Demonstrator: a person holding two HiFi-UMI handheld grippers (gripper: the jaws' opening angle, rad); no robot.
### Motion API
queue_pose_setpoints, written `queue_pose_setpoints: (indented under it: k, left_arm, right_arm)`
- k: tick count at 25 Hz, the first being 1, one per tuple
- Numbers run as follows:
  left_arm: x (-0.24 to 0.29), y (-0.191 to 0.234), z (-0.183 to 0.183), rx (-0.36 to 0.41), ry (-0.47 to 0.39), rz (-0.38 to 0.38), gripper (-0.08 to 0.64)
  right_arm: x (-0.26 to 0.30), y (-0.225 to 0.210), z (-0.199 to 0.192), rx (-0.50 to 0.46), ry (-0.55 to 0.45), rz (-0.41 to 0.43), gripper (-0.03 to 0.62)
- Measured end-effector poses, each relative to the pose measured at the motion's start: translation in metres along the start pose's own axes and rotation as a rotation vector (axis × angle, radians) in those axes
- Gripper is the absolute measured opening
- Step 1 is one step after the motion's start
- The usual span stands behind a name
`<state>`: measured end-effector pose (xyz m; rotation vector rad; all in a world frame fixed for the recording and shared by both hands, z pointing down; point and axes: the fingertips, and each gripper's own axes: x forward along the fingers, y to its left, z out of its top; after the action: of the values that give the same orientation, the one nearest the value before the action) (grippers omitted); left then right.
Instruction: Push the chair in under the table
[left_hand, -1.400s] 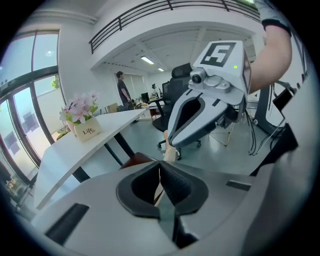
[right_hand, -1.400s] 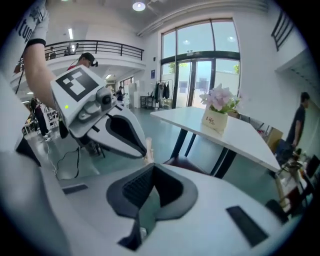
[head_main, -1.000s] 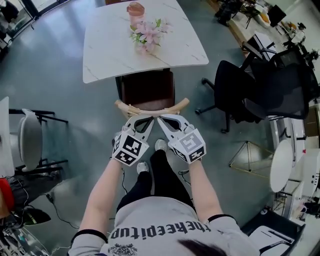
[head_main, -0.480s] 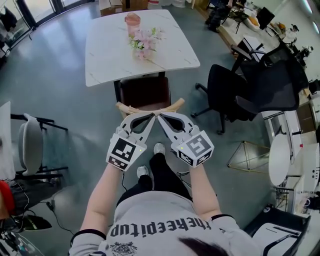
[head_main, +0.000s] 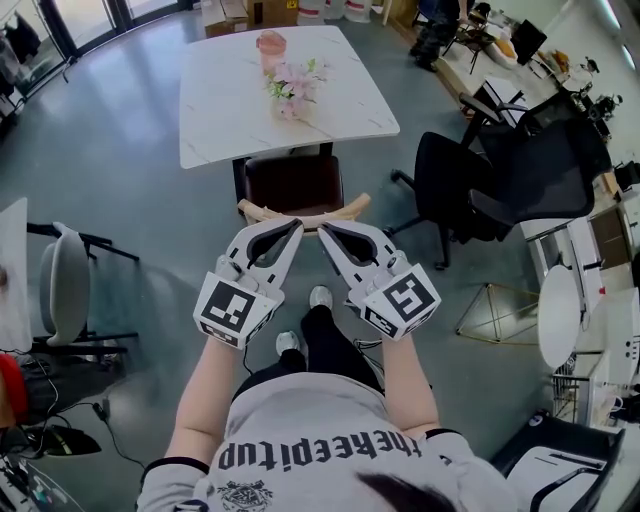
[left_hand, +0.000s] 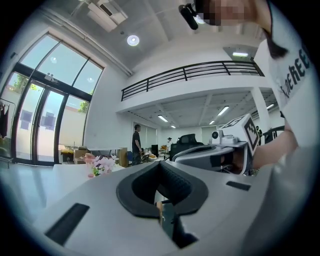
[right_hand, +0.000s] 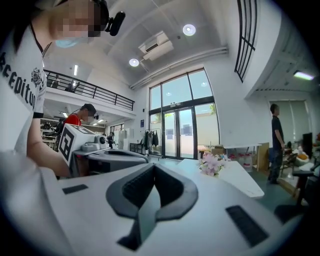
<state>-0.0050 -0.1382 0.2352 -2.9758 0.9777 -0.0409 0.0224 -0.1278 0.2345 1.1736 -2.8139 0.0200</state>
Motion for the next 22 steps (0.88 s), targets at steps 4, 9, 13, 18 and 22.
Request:
queue_pose_setpoints:
  k: [4, 9, 13, 18, 22]
  left_arm:
    - [-0.01, -0.003, 0.009, 0.003, -0.023, 0.002, 0.015]
    - [-0.016, -0.011, 0.019, 0.037, -0.04, -0.001, 0.015]
    - [-0.018, -0.012, 0.027, 0.023, -0.067, 0.002, 0.015]
    - [-0.02, -0.012, 0.032, 0.022, -0.069, 0.013, 0.015]
    - [-0.02, -0.017, 0.032, 0.016, -0.072, 0.003, 0.015]
  right_arm:
    - [-0.004, 0.008, 0.006, 0.017, -0.029, 0.005, 0.011]
    - [-0.006, 0.017, 0.012, 0.003, -0.044, 0.012, 0.011]
    - [-0.006, 0.021, 0.018, -0.002, -0.055, 0.02, 0.011]
    - [-0.008, 0.023, 0.022, -0.01, -0.067, 0.013, 0.011]
    - [-0.011, 0.022, 0.023, -0.006, -0.071, 0.006, 0.012]
